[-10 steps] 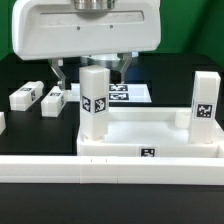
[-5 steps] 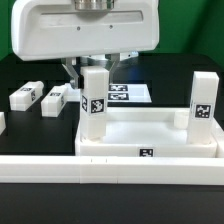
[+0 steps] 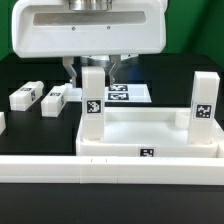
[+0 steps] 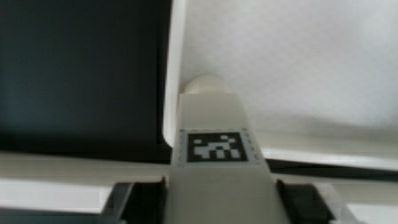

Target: Assemble desk

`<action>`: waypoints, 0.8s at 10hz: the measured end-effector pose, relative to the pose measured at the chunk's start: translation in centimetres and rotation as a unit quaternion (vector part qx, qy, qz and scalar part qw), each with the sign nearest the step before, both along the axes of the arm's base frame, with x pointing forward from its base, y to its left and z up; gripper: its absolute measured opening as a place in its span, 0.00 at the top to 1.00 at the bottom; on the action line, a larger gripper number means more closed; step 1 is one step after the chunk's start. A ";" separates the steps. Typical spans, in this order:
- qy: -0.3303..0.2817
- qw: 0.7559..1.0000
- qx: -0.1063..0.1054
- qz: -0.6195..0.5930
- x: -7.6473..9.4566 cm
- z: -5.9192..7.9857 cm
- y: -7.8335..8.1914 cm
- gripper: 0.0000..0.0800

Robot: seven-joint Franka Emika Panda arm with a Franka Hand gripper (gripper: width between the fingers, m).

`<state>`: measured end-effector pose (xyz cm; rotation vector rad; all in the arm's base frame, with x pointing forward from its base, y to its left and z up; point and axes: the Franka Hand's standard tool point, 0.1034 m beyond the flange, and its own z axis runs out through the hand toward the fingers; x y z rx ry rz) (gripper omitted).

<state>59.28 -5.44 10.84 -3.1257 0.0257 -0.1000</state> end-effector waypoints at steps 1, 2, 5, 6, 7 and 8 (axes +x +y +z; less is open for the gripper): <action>0.001 0.999 0.002 -0.035 0.0 0.0 0.2 0.64; 0.002 0.996 0.005 -0.086 0.0 0.0 0.2 0.64; 0.004 0.974 0.018 -0.227 0.0 -0.1 0.4 0.64; 0.005 0.963 0.020 -0.269 0.0 -0.1 0.6 0.64; 0.006 0.954 0.022 -0.299 0.0 -0.1 0.7 0.64; 0.006 0.950 0.024 -0.312 0.0 -0.1 0.8 0.64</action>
Offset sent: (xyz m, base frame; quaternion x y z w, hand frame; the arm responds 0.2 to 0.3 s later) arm -0.0051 0.0058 -0.0046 0.0135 -0.0187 0.2599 0.9654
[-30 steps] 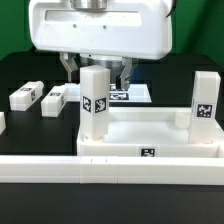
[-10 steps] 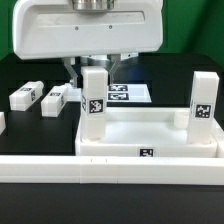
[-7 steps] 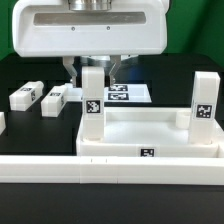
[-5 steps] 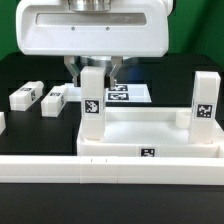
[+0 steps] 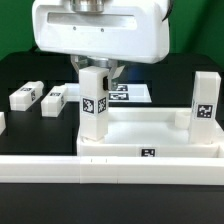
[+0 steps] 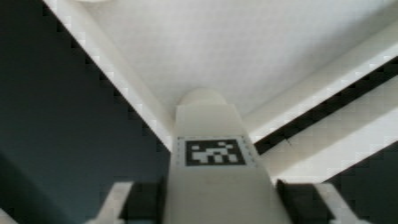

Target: Assemble desk

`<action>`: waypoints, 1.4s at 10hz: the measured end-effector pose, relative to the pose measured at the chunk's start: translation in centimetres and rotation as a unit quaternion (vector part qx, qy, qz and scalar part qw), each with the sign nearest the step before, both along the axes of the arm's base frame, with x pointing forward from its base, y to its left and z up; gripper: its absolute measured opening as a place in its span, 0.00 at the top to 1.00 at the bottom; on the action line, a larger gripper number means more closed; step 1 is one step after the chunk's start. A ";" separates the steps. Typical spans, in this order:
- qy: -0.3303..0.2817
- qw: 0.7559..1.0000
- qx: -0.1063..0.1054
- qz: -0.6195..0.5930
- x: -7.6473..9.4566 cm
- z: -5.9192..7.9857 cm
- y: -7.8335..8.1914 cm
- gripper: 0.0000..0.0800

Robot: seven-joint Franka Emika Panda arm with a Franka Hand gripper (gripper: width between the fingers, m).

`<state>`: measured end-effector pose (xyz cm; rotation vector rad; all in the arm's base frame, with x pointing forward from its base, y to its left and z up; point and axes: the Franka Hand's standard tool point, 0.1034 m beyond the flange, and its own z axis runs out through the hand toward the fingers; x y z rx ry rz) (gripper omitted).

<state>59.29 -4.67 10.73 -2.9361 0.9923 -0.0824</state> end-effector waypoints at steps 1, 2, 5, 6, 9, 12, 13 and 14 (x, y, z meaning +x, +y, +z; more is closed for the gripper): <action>0.000 1.000 0.000 0.001 0.0 0.0 0.0 0.49; 0.000 1.000 -0.002 0.019 0.0 0.0 0.0 0.32; -0.004 0.991 -0.013 0.136 0.3 0.3 0.0 0.19; -0.005 0.986 -0.014 0.164 0.3 0.3 0.2 0.19; -0.007 0.953 -0.026 0.302 0.4 0.3 0.2 0.19; -0.007 0.905 -0.034 0.425 0.3 0.1 -0.2 0.19; -0.007 0.892 -0.035 0.450 0.3 0.1 -0.3 0.19; -0.006 0.873 -0.040 0.486 0.3 0.1 -0.3 0.19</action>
Offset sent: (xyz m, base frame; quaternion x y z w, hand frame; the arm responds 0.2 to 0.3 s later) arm 0.0066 -0.0056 0.0051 -0.0168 -0.0037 -0.0836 0.9963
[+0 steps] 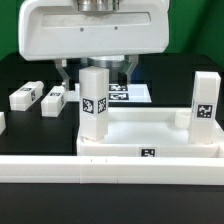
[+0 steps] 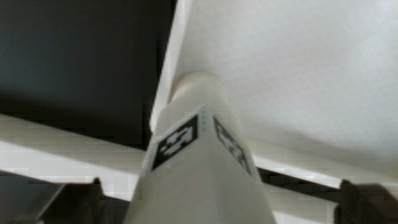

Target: Assemble desk

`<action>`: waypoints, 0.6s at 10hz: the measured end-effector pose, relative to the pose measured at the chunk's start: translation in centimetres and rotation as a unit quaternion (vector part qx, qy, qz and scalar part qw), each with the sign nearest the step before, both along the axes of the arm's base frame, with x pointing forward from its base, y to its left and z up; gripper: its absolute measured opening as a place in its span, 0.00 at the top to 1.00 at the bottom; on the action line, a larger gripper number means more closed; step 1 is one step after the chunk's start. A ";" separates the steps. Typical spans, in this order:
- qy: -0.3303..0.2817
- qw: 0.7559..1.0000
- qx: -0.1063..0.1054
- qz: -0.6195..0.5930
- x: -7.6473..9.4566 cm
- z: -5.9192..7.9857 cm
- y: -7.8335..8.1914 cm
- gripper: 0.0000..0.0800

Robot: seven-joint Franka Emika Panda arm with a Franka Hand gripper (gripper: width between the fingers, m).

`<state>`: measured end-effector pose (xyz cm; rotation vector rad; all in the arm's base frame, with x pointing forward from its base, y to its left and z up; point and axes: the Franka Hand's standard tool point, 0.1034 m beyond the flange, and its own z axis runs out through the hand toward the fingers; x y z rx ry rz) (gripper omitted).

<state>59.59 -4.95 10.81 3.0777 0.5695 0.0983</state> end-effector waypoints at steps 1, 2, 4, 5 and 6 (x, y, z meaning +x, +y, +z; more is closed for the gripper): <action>0.000 1.000 -0.003 0.027 0.0 0.0 0.0 0.19; 0.000 0.998 -0.006 0.063 0.0 0.0 0.0 0.19; 0.001 0.993 -0.010 0.119 0.0 0.0 -0.2 0.19; 0.002 0.988 -0.015 0.151 -0.1 0.0 -0.4 0.19; 0.002 0.985 -0.017 0.172 -0.1 0.0 -0.5 0.19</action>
Offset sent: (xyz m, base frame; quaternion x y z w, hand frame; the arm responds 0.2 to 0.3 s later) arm 0.0005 -0.0009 -0.0012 0.0035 -0.0026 -0.1332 0.9911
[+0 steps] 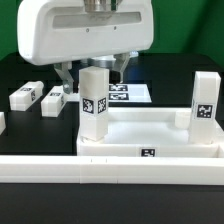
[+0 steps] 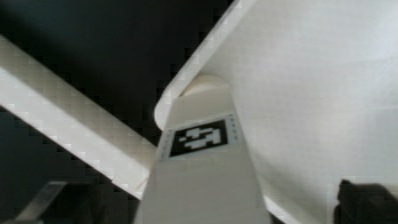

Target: Assemble desk

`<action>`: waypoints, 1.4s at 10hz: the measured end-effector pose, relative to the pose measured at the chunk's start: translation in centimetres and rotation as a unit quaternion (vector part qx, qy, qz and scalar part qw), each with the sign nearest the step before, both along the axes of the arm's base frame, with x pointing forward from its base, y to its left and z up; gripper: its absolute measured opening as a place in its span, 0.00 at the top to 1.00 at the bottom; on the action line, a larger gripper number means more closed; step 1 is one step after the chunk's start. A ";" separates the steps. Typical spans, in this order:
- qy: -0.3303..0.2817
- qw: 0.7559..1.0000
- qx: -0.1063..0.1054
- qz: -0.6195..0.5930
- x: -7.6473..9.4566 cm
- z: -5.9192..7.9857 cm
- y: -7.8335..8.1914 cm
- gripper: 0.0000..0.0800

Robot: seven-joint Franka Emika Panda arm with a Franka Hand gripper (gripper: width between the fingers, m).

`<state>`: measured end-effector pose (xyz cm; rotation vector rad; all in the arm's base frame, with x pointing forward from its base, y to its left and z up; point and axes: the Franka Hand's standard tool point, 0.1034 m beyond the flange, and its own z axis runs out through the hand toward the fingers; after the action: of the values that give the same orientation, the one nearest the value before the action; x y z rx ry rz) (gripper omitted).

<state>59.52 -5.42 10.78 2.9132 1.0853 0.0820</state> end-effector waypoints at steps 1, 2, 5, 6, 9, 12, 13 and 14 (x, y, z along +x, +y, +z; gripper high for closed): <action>0.000 1.000 0.000 0.000 0.0 0.0 0.0 0.32; 0.000 1.000 0.000 -0.002 0.0 0.0 0.0 0.48; 0.000 1.000 0.001 -0.018 0.0 0.0 0.0 0.64; 0.000 1.000 0.001 -0.017 0.0 0.0 0.0 0.64; -0.001 0.994 0.008 -0.106 0.0 0.0 0.0 0.64; -0.002 0.969 0.017 -0.247 -0.1 -0.1 0.2 0.64; -0.002 0.956 0.019 -0.294 -0.1 -0.1 0.2 0.64; -0.003 0.945 0.021 -0.326 -0.1 -0.1 0.3 0.64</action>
Offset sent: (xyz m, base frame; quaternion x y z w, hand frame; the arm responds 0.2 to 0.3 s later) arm 0.0000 0.0000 0.0000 0.0000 0.0000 0.0000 1.0000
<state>59.45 -5.13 10.71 3.1296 0.0742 0.0927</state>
